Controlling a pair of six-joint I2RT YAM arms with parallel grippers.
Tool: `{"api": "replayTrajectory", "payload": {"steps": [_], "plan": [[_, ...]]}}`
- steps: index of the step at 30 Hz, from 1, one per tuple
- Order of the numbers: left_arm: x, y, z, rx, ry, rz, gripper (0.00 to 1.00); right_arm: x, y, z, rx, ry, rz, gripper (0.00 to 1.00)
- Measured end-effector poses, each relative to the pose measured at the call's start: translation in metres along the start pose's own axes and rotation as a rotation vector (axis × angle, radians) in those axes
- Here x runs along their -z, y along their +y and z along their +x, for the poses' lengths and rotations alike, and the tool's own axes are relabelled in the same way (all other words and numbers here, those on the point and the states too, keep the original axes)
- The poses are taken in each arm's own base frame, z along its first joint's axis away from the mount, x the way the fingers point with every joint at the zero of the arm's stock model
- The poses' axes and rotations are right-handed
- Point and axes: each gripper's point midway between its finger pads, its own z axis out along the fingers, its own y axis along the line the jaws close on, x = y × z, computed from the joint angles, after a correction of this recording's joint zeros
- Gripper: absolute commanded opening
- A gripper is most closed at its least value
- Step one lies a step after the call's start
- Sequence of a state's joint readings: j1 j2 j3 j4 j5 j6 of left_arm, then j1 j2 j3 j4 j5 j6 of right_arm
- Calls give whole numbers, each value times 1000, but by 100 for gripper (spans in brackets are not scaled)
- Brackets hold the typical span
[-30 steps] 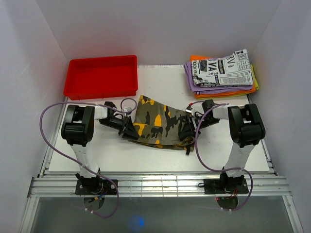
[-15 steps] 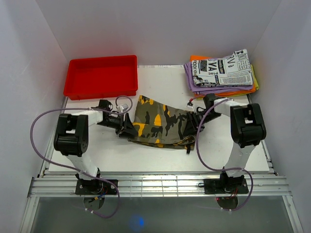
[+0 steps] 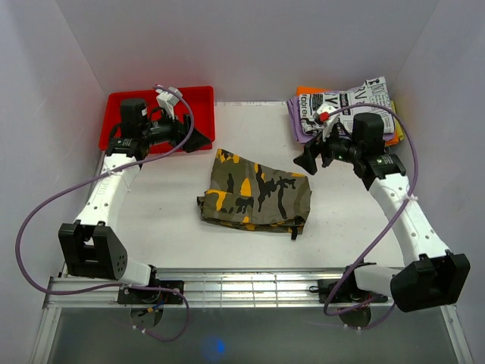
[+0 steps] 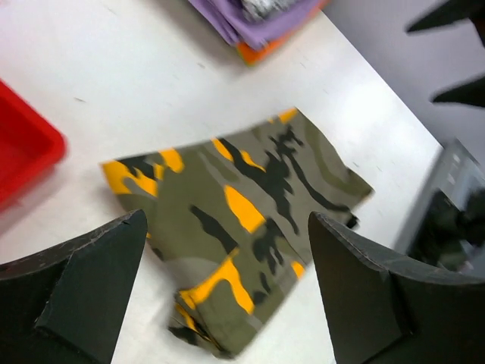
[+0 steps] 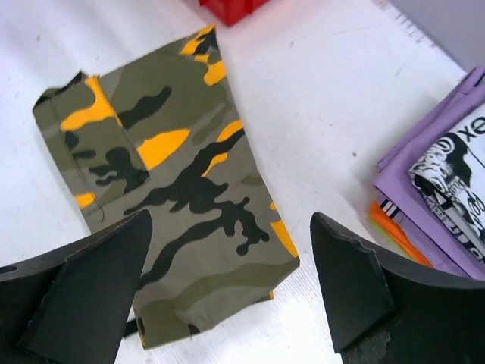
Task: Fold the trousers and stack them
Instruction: Fold the trousers
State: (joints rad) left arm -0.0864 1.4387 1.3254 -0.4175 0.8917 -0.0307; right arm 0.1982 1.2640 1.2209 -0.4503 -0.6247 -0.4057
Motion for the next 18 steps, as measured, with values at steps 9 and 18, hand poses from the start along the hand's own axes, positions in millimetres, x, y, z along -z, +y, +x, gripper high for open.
{"api": "replayTrajectory", "payload": {"steps": [9,18], "plan": [[-31,35,-2,128,14,-16,98,-39,28,45,-391,26,-169,78],[-58,1,128,606,316,135,66,-46,112,149,-992,289,-404,64]]}}
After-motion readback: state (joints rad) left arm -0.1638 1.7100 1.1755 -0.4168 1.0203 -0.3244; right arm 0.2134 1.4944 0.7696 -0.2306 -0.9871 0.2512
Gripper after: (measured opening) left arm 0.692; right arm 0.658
